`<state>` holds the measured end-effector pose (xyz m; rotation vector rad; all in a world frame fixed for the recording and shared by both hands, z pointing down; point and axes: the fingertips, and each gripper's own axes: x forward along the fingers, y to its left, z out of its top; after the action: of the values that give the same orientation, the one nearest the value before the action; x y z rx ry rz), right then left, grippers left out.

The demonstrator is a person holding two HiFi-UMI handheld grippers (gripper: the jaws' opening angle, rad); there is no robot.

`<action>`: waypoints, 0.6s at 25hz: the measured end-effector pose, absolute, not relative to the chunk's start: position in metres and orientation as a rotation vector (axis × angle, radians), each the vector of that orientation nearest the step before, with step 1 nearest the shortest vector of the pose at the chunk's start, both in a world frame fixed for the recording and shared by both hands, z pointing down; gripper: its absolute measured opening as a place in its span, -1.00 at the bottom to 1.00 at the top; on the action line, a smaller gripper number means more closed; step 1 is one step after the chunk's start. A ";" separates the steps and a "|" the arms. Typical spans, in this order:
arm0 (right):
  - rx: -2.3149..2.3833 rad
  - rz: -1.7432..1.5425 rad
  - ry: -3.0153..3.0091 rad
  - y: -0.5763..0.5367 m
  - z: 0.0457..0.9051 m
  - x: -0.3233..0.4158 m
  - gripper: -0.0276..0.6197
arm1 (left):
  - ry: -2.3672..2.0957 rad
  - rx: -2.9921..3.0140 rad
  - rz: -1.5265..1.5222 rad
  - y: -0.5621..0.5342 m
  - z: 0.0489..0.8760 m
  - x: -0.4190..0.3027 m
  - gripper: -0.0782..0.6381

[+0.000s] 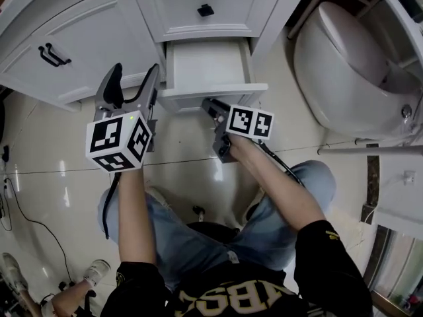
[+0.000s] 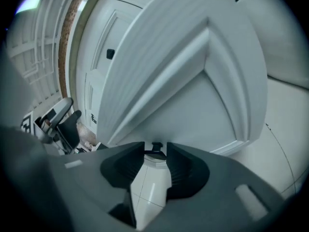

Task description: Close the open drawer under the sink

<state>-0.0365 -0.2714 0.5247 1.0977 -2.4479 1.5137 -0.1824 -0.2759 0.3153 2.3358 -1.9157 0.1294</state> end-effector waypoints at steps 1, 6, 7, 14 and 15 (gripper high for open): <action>1.108 1.515 -2.446 -0.281 0.524 -0.039 -0.46 | -1.925 2.321 0.137 -0.280 0.319 -0.189 0.19; 1.164 1.491 -2.448 -0.325 0.522 -0.045 -0.46 | -1.926 2.277 0.147 -0.301 0.335 -0.203 0.19; 1.180 1.484 -2.454 -0.333 0.522 -0.046 -0.46 | -1.916 2.280 0.154 -0.305 0.338 -0.201 0.19; 1.285 1.454 -2.513 -0.389 0.519 -0.053 -0.46 | -1.834 2.290 0.194 -0.330 0.363 -0.191 0.19; 1.293 1.456 -2.522 -0.397 0.519 -0.055 -0.46 | -1.826 2.292 0.202 -0.332 0.365 -0.191 0.19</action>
<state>-0.0547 -0.3968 0.5187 1.2927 -2.5222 1.4556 -0.1910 -0.3315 0.3651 2.2923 -1.8262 0.2018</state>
